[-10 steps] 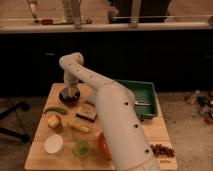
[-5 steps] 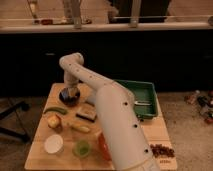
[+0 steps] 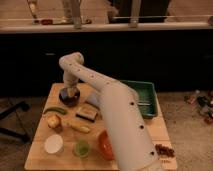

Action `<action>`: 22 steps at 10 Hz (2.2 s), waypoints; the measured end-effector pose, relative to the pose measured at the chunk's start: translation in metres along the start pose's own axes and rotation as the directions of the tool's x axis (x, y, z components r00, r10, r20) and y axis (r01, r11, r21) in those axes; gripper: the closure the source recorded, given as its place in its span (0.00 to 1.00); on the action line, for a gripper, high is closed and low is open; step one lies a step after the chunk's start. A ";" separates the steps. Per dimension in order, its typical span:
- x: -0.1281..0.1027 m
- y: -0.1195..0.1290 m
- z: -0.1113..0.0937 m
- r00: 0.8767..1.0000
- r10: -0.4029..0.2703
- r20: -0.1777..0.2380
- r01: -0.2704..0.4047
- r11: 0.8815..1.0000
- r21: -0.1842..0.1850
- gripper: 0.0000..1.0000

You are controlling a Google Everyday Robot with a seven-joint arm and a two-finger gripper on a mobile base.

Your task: Wipe purple bowl with sponge

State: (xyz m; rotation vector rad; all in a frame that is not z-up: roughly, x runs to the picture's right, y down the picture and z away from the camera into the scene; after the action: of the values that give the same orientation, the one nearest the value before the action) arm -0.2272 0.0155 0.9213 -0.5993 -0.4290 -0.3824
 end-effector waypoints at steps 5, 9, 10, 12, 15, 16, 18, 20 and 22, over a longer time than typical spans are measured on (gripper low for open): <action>-0.008 0.004 -0.011 0.993 0.040 0.110 -0.044 0.999 0.031 1.00; -0.011 0.006 -0.012 0.969 0.097 0.226 -0.104 0.994 0.020 1.00; -0.014 0.005 -0.011 0.968 0.104 0.230 -0.110 0.994 0.013 1.00; -0.024 0.002 -0.010 0.964 0.122 0.237 -0.122 0.992 -0.014 1.00; -0.043 0.000 -0.005 0.960 0.143 0.242 -0.133 0.989 -0.060 1.00; -0.044 0.001 -0.003 0.959 0.151 0.240 -0.138 0.988 -0.071 1.00; -0.042 0.005 0.002 0.958 0.176 0.227 -0.159 0.983 -0.091 1.00; -0.037 0.008 0.006 0.961 0.187 0.202 -0.172 0.981 -0.093 1.00; -0.022 0.003 0.005 0.965 0.198 0.172 -0.187 0.979 -0.079 1.00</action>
State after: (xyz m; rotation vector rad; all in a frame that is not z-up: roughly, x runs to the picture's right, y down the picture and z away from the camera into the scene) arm -0.2453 0.0261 0.9132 -0.7327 -0.5277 -0.1558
